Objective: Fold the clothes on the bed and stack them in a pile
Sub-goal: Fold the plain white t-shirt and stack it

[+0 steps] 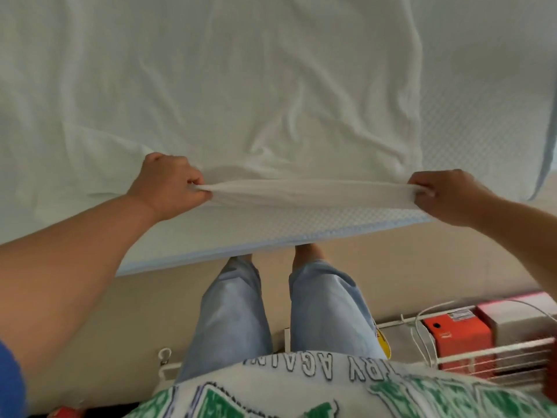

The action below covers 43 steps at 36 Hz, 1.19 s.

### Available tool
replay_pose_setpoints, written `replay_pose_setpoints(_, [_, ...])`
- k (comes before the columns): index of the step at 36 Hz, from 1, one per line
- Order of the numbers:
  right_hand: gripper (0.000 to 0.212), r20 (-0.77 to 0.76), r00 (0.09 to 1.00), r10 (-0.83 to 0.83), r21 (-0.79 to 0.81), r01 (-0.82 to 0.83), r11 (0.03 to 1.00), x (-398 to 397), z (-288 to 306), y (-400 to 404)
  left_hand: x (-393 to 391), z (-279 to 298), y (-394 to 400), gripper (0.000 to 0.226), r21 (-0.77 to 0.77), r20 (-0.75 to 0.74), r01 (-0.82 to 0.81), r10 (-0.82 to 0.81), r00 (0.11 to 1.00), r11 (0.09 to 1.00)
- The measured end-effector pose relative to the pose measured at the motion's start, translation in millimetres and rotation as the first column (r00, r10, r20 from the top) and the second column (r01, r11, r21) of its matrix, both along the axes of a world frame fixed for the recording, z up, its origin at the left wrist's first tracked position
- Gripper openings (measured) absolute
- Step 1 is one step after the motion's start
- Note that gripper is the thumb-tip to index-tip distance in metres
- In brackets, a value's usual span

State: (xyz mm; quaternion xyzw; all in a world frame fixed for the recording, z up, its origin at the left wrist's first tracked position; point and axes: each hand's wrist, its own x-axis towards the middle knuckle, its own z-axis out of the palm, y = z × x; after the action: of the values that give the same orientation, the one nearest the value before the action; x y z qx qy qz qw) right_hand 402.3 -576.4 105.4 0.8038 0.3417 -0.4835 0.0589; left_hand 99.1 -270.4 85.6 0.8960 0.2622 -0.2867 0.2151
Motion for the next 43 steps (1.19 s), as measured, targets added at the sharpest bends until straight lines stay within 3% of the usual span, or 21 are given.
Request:
replay_pose_setpoints(2, [0.016,-0.007,0.999,-0.037,-0.001,0.037,0.999,14,-2,11,1,-2,4,0.018,0.028,0.035,0.012,-0.013,0.999,1.0])
replay_pose_setpoints(4, [0.014,-0.01,0.972,-0.236,0.067,0.236,0.969,28,-7,24,6,-5,9,0.019,0.035,0.068,-0.04,0.038,0.997,0.999])
replay_pose_setpoints(7, [0.022,-0.085,0.821,-0.564,0.208,0.568,0.796,41,-18,49,16,-11,22,0.026,0.057,0.141,-0.177,0.168,0.976,0.983])
replay_pose_setpoints(10, [0.018,-0.129,0.686,-0.716,0.313,0.713,0.627,47,-32,73,25,-18,33,0.02,0.103,0.22,-0.301,0.273,0.937,0.948])
replay_pose_setpoints(13, [0.004,-0.059,0.701,-0.711,0.32,0.688,0.652,48,-52,82,30,-29,35,0.023,0.118,0.158,-0.303,0.284,0.946,0.946])
replay_pose_setpoints(17, [0.011,0.053,0.697,-0.715,0.3,0.672,0.677,47,-69,78,28,-40,39,0.045,0.115,0.002,-0.039,0.039,0.999,0.993])
replay_pose_setpoints(24, [0.021,0.149,0.673,-0.725,0.259,0.681,0.685,42,-70,71,6,-38,74,0.031,0.082,-0.243,0.037,-0.016,0.97,0.996])
replay_pose_setpoints(26, [0.019,0.156,0.673,-0.723,0.26,0.678,0.687,39,-69,72,5,-38,76,0.031,0.089,-0.207,0.006,0.012,0.978,0.996])
replay_pose_setpoints(32, [0.027,0.214,0.687,-0.695,0.277,0.64,0.717,34,-66,74,-3,-36,78,0.033,0.112,0.042,-0.333,0.331,0.943,0.936])
replay_pose_setpoints(38, [0.036,0.214,0.661,-0.719,0.314,0.651,0.692,31,-69,76,-4,-42,74,0.04,0.207,-0.047,-0.421,0.439,0.897,0.883])
replay_pose_setpoints(43, [0.039,0.21,0.655,-0.726,0.329,0.652,0.683,25,-67,71,8,-44,70,0.055,0.374,-0.119,-0.3,0.367,0.923,0.877])
